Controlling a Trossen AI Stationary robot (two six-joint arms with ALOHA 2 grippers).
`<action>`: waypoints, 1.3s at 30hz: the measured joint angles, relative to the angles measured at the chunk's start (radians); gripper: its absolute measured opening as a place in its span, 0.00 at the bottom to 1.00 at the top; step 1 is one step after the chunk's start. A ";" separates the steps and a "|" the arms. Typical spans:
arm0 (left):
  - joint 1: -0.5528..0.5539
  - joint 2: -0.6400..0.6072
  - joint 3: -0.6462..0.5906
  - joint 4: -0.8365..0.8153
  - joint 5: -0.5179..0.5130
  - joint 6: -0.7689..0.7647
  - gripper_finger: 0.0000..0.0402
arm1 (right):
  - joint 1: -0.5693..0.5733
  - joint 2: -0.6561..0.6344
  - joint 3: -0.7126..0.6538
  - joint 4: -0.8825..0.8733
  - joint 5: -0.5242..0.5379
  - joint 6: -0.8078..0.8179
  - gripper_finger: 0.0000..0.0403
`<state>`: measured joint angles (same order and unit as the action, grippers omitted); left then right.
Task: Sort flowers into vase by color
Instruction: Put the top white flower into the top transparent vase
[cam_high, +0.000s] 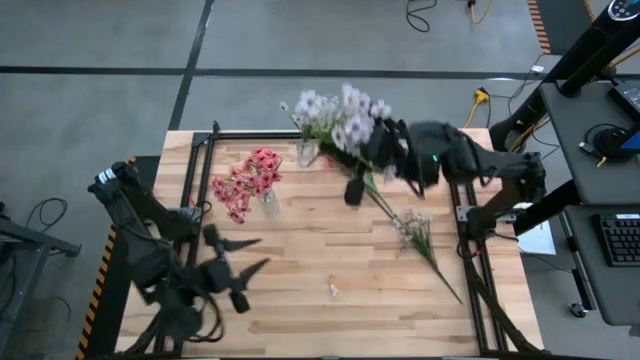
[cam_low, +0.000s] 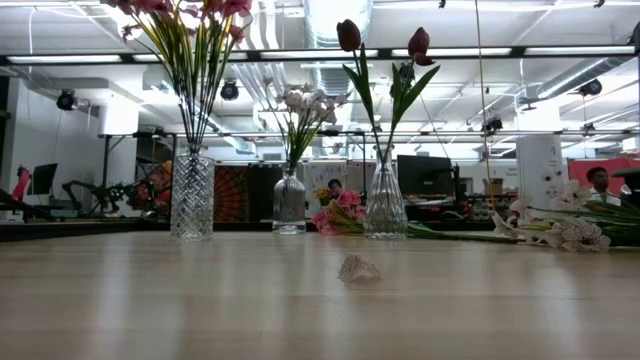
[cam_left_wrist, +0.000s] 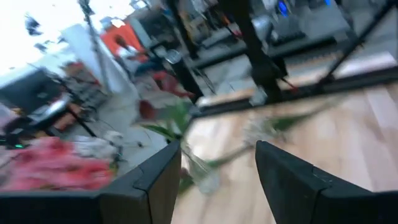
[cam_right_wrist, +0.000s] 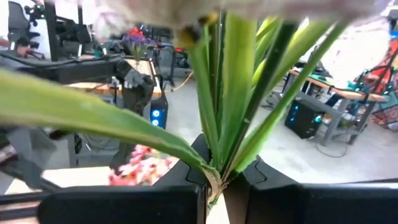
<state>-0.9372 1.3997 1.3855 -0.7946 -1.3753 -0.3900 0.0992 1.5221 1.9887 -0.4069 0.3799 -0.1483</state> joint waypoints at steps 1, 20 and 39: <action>-0.023 -0.008 0.006 -0.035 -0.036 -0.027 0.47 | -0.026 0.008 0.008 -0.001 -0.027 0.009 0.04; -0.131 -0.234 -0.006 -0.146 -0.198 0.168 0.47 | -0.337 0.220 0.085 -0.050 -0.224 0.022 0.04; -0.069 -0.433 -0.023 -0.192 -0.197 0.142 0.47 | -0.512 0.350 0.082 -0.122 -0.624 -0.110 0.04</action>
<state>-1.0058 0.9667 1.3628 -0.9863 -1.5719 -0.2478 -0.4129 1.8719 2.0710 -0.5292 -0.2437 -0.2582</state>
